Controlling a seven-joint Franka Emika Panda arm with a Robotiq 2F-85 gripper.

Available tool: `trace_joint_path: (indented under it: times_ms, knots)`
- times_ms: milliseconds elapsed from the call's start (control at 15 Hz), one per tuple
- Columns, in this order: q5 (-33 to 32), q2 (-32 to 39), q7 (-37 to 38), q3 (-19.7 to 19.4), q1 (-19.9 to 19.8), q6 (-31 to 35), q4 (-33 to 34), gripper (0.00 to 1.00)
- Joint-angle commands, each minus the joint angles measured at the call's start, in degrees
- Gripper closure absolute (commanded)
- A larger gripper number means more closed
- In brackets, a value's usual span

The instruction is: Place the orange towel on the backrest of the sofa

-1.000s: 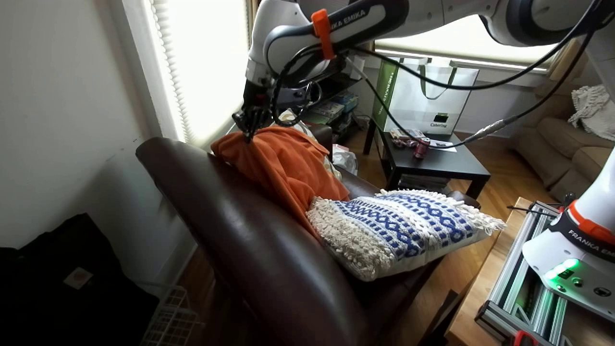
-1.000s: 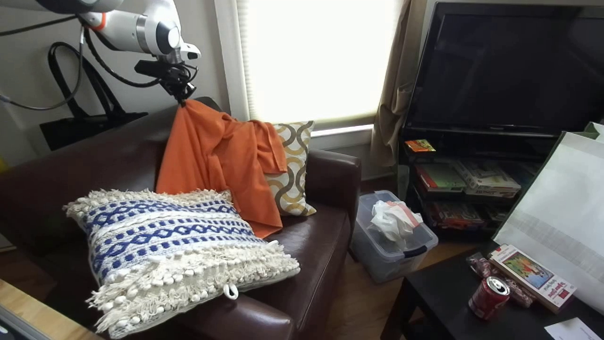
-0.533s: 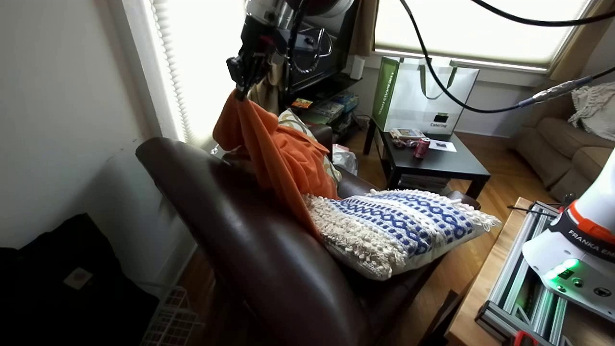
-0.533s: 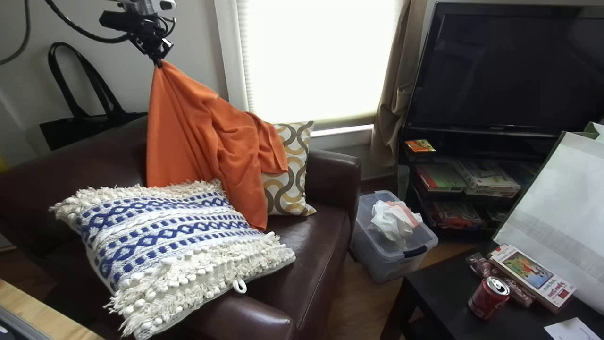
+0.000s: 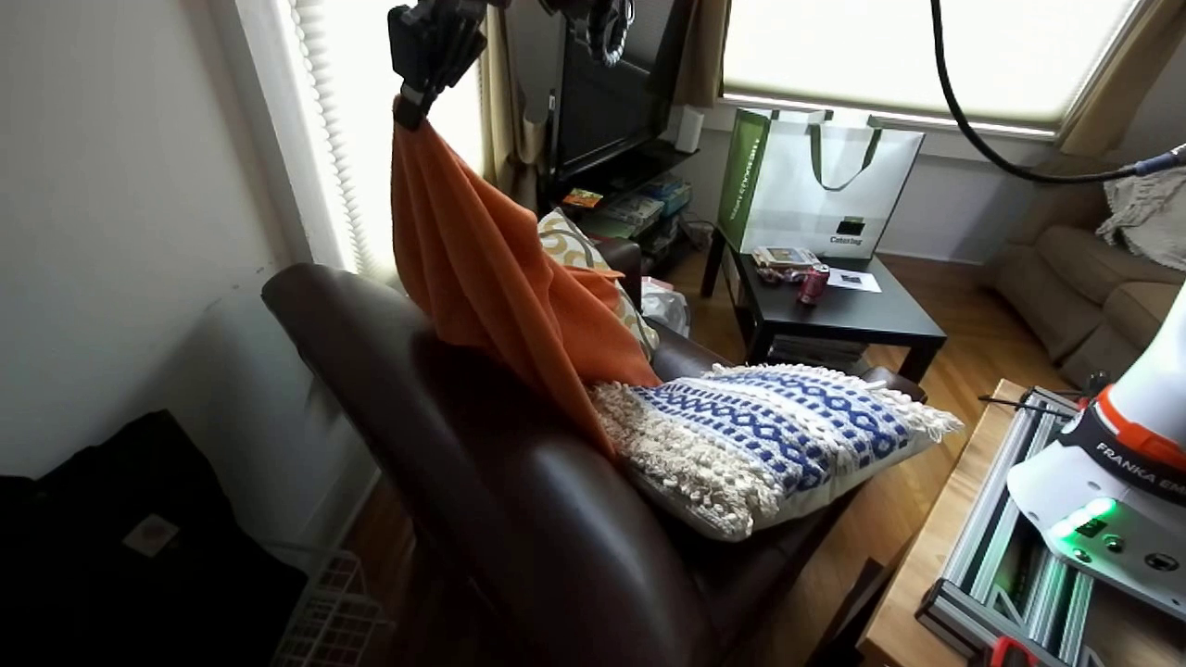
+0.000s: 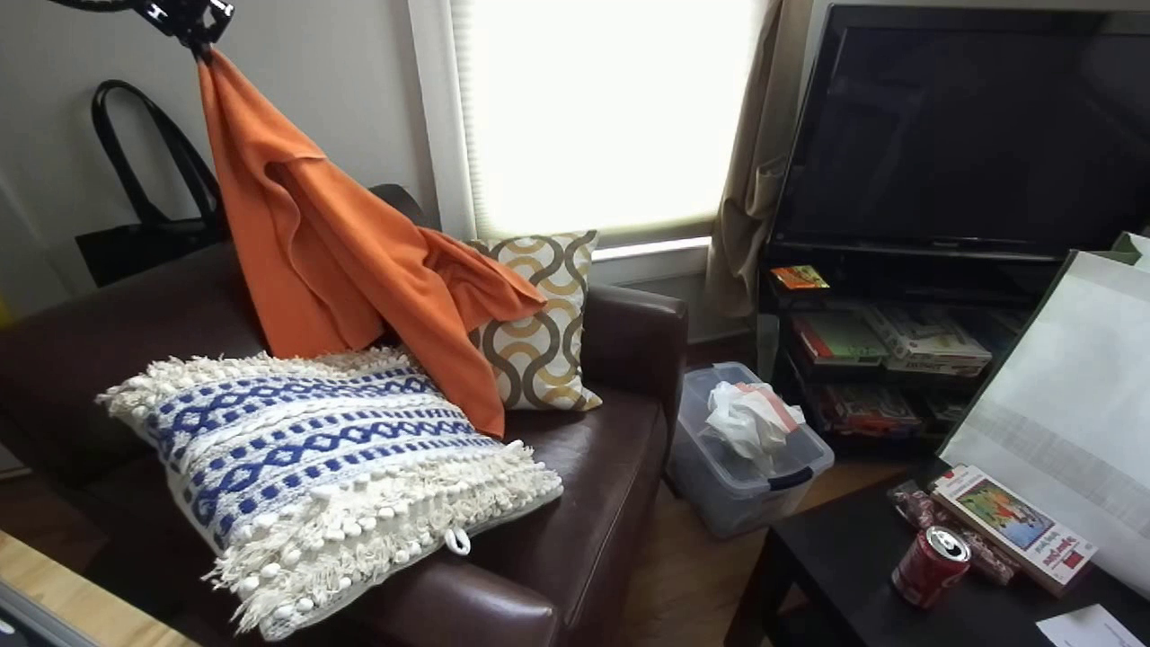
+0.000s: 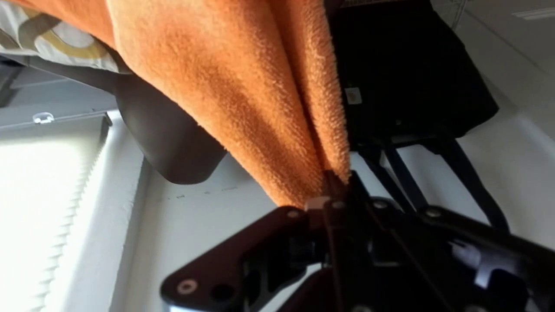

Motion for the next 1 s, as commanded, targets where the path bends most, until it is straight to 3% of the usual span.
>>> trace_joint_path:
  times_ms: [0,667,933]
  knots:
    - [-1.06,-1.41,-3.77,-0.55,2.74,4.05,-0.15,0.99]
    - [-0.48,-0.3,-4.82,-0.98,3.56,2.47,0.51,0.99]
    - [-3.93,4.14,-7.39,-0.78,6.57,0.73,10.79,0.99]
